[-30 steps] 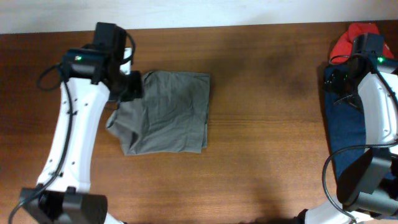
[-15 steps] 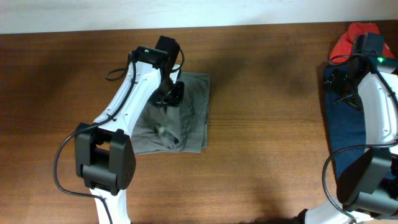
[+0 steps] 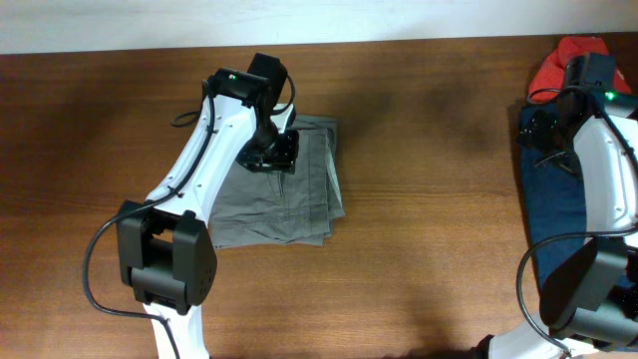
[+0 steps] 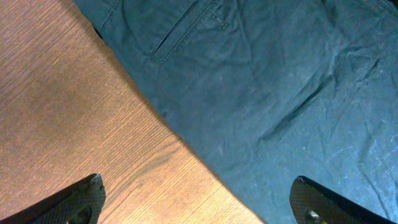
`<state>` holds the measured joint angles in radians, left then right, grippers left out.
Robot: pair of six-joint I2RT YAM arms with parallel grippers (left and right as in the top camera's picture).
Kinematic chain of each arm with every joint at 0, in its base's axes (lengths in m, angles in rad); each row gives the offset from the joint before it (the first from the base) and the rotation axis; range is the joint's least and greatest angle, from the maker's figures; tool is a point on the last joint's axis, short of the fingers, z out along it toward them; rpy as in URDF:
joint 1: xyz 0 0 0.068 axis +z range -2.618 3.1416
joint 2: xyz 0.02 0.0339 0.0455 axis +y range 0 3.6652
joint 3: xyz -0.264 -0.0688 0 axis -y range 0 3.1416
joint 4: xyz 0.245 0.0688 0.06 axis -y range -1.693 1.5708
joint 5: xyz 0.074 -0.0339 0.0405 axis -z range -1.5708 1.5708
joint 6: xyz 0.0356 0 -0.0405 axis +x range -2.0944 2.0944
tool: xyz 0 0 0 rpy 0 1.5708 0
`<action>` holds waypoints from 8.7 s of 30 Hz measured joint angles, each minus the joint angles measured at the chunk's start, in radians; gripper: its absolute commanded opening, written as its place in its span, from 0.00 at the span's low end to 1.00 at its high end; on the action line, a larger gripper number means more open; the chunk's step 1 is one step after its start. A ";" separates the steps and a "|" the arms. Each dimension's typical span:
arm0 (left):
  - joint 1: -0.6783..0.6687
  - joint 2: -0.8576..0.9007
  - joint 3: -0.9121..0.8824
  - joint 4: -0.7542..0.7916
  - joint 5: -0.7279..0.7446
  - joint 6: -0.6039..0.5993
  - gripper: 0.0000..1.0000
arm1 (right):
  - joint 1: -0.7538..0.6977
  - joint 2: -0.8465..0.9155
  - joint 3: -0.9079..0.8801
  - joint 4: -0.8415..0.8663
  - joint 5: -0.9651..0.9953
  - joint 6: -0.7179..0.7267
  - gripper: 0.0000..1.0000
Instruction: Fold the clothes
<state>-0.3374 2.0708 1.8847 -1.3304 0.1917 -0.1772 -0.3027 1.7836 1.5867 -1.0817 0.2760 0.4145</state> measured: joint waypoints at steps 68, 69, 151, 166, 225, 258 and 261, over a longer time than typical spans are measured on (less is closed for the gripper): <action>1.192 0.196 -0.335 0.863 0.458 -0.348 0.30 | 0.000 0.000 0.000 0.000 0.000 0.001 0.98; 1.176 0.196 -0.334 0.868 0.459 -0.364 0.39 | 0.000 0.000 0.000 0.000 0.000 0.001 0.98; 0.780 0.290 -0.292 1.339 0.105 -0.365 0.66 | 0.000 0.000 0.000 -0.001 0.000 0.000 0.98; 0.877 0.105 -0.330 0.913 0.180 -0.360 0.01 | 0.000 0.000 0.000 0.000 0.000 0.001 0.98; 0.769 -0.364 -0.325 0.629 0.075 -0.174 0.99 | 0.000 0.000 0.000 0.000 0.000 0.001 0.98; 0.473 -0.758 -0.533 -0.021 0.121 0.190 0.99 | 0.000 0.000 0.000 0.000 0.001 0.000 0.98; 0.319 -0.941 -0.712 0.231 0.124 0.221 0.99 | 0.000 0.000 0.000 -0.003 0.000 0.001 0.98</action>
<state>-0.0181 1.1297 1.1728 -1.0996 0.3153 0.0437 -0.3027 1.7840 1.5867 -1.0847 0.2756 0.4156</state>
